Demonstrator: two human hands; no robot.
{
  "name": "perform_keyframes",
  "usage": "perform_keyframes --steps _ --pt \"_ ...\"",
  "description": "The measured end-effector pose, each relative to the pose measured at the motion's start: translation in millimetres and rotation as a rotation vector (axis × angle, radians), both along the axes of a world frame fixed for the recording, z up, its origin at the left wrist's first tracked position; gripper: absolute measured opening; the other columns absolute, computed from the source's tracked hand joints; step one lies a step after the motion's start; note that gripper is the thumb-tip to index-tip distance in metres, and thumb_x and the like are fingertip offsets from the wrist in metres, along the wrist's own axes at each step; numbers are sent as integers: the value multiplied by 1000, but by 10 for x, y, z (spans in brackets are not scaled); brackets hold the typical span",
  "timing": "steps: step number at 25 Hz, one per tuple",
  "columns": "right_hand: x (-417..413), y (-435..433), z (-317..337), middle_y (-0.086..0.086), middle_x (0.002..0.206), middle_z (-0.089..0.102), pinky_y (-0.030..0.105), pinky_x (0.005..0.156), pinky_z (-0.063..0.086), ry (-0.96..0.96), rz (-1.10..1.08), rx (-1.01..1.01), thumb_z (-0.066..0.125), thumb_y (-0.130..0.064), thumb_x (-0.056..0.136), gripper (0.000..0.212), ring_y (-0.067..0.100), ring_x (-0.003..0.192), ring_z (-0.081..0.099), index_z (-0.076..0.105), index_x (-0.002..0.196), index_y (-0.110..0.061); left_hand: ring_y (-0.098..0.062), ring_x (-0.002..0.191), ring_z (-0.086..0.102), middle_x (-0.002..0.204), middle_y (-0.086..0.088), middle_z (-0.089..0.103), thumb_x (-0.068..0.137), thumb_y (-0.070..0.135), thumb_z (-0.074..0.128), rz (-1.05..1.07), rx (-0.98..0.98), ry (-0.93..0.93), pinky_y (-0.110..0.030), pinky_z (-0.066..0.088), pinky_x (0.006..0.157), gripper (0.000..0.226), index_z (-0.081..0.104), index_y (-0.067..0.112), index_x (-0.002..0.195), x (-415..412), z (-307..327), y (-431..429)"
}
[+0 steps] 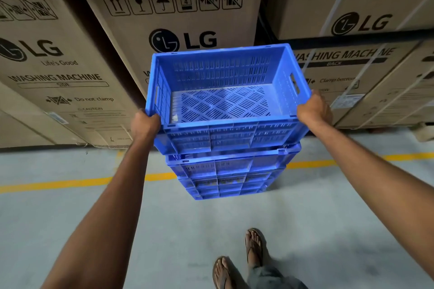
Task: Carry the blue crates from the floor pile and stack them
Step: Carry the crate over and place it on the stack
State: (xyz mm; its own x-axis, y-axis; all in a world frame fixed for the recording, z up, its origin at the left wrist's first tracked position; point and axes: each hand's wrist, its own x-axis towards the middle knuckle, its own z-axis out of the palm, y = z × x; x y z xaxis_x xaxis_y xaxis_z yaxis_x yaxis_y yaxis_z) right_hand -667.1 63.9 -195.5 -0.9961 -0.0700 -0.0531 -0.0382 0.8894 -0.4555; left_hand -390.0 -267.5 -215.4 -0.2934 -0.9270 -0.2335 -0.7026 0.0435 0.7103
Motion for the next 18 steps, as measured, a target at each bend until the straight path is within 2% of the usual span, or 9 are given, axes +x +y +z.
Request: perform_keyframes --steps 3,7,10,13,15,16,18 --pt "4 49 115 14 118 68 35 75 47 5 19 -36 56 -6 87 38 37 104 66 58 124 -15 -35 89 73 101 -14 72 76 21 55 6 30 60 -50 62 81 29 65 14 102 8 0 -53" --pt "75 97 207 12 118 68 31 72 43 45 20 -55 54 -2 92 39 34 103 66 58 129 -15 -33 84 74 96 -12 74 66 24 55 23 27 103 -49 63 79 34 69 18 97 77 -49 -94" --pt "104 146 142 11 115 69 30 70 41 62 19 -79 54 -1 89 40 35 102 66 59 127 -16 -33 85 74 95 -11 75 67 25 56 18 12 83 -50 63 79 37 71 17 100 115 -104 -47" --pt "106 203 91 12 116 68 32 71 42 39 36 -98 54 -2 88 41 37 102 65 57 127 -17 -36 96 72 103 -16 73 75 21 58 -29 -7 43 -50 60 84 37 68 12 109 132 -21 75" --pt "148 217 108 16 125 64 36 79 47 112 106 -60 56 -4 88 45 37 112 60 55 132 -14 -39 106 66 116 -20 68 88 20 59 -101 -126 -2 -49 56 89 37 61 8 123 156 55 212" --pt "188 223 108 16 131 61 40 89 48 178 166 -24 58 -6 90 46 37 119 55 54 135 -12 -39 113 62 127 -20 64 95 24 57 -152 -217 -5 -48 53 93 40 55 7 132 165 72 292" --pt "281 235 70 12 136 58 45 103 41 266 301 5 59 -18 94 38 34 128 46 58 132 -14 -35 132 51 146 -16 51 102 36 54 -293 -365 46 -45 44 106 49 50 8 141 200 73 453"
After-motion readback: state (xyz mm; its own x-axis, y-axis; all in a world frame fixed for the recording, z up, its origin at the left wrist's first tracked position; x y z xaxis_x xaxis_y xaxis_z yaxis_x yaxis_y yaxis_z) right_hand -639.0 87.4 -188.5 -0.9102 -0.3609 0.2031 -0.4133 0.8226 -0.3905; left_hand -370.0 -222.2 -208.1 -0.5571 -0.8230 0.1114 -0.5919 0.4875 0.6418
